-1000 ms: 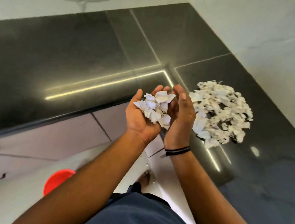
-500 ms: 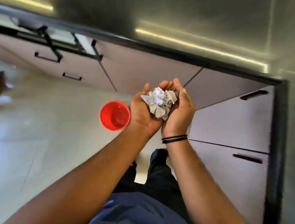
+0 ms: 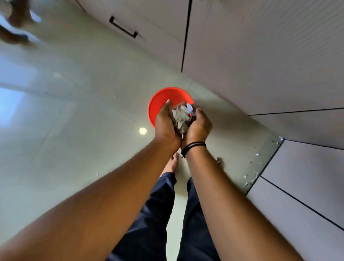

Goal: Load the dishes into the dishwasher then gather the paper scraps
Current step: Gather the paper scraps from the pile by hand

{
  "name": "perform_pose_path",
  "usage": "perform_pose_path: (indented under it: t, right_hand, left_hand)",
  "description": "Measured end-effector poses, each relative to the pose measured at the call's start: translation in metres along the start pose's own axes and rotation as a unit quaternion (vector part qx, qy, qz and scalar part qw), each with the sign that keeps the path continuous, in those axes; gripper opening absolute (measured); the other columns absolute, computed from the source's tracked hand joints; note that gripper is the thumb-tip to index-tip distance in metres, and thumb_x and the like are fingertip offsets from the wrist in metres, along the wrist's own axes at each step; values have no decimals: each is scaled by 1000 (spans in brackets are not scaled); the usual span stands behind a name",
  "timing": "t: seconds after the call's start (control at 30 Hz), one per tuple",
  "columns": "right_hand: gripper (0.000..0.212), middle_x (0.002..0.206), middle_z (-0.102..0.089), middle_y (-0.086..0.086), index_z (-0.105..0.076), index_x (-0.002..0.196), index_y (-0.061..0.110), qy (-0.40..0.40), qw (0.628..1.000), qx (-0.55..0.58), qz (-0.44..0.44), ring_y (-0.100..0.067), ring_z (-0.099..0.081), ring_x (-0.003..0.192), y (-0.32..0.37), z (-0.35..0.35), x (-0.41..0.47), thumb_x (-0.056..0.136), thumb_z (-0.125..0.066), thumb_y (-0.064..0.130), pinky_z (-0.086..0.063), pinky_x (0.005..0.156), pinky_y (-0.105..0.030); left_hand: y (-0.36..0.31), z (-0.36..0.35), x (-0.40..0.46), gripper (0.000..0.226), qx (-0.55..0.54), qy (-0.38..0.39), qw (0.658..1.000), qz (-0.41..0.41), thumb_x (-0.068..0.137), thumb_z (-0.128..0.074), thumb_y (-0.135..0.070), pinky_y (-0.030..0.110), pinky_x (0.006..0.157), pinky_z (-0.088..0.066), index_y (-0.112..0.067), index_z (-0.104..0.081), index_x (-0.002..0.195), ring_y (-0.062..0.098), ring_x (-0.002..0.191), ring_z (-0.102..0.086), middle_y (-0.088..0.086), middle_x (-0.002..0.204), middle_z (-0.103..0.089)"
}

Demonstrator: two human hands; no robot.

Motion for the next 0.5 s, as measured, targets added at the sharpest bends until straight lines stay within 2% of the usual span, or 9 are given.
perform_pose_path:
  t: [0.1, 0.17, 0.23, 0.27, 0.3, 0.33, 0.37, 0.43, 0.5]
  right_hand:
    - [20, 68, -70, -8, -72, 82, -2, 8, 998, -35, -59, -21, -66, 60, -44, -13, 35, 90, -54, 2, -57, 66, -30]
    - [23, 74, -71, -10, -71, 78, -2, 20, 993, -102, -57, -22, -66, 68, -62, -18, 56, 90, -53, 7, -59, 76, -38]
    - [29, 105, -70, -20, -69, 105, -6, 50, 978, -191, -66, -32, -66, 97, -76, -22, 71, 98, -49, 14, -53, 94, -44]
    - [34, 120, -65, -23, -62, 121, -7, 55, 973, -214, -72, -36, -63, 108, -83, -22, 78, 102, -44, 15, -50, 95, -42]
    - [37, 127, -61, -23, -55, 129, -8, 64, 968, -231, -73, -36, -61, 112, -85, -22, 83, 104, -41, 15, -50, 94, -39]
    - [38, 127, -60, -20, -53, 132, -10, 63, 963, -256, -57, -34, -60, 109, -84, -21, 88, 105, -39, 14, -49, 92, -36]
    - [37, 125, -62, -18, -55, 129, -11, 51, 959, -274, -41, -32, -60, 106, -80, -18, 93, 104, -40, 12, -47, 93, -32]
    - [31, 108, -65, -14, -64, 117, -9, 11, 956, -291, -17, -27, -58, 96, -73, -11, 100, 102, -44, 9, -41, 81, -25]
    - [26, 83, -60, -6, -69, 90, 1, -5, 957, -288, -20, -23, -52, 75, -65, -6, 98, 101, -46, 8, -38, 64, -23]
  left_hand:
    - [-1, 32, 50, 46, 20, -29, 999, -17, 104, -44, -45, 41, 113, -43, -5, -64, 113, 34, 112, -64, 16, 111, -68]
    - [-2, 47, 74, 46, 38, -60, 997, -16, 105, -42, -45, 37, 102, -49, -6, -65, 100, 28, 97, -66, 12, 95, -71]
    - [-3, 58, 93, 52, 73, -73, 994, -24, 105, -42, -49, 38, 103, -51, -4, -67, 111, 29, 103, -70, 15, 107, -74]
    - [-5, 62, 99, 54, 109, -72, 991, -32, 105, -39, -50, 33, 100, -53, -4, -66, 115, 26, 102, -71, 12, 110, -74]
    - [-6, 65, 103, 52, 135, -78, 987, -32, 107, -36, -50, 22, 89, -55, -7, -65, 114, 17, 93, -72, 4, 103, -75]
    - [-8, 69, 105, 47, 160, -93, 982, -31, 108, -33, -49, 15, 76, -52, -12, -63, 113, 8, 83, -69, -7, 95, -72]
    - [-10, 73, 104, 41, 177, -108, 978, -37, 108, -32, -47, 15, 72, -47, -18, -59, 118, 3, 84, -62, -12, 94, -66]
    - [-12, 79, 100, 44, 193, -124, 972, -51, 108, -34, -49, 20, 80, -40, -19, -54, 133, 4, 94, -53, -11, 103, -57]
    - [-12, 85, 95, 44, 187, -134, 972, -43, 106, -39, -50, 23, 81, -39, -18, -54, 131, 7, 93, -53, -7, 103, -58]
Point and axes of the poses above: each hand's wrist, its own x-axis towards the middle knuckle, its own z-axis out of the back of the hand, y = z × x, the point moved 7 cm from there along x, towards the middle knuckle
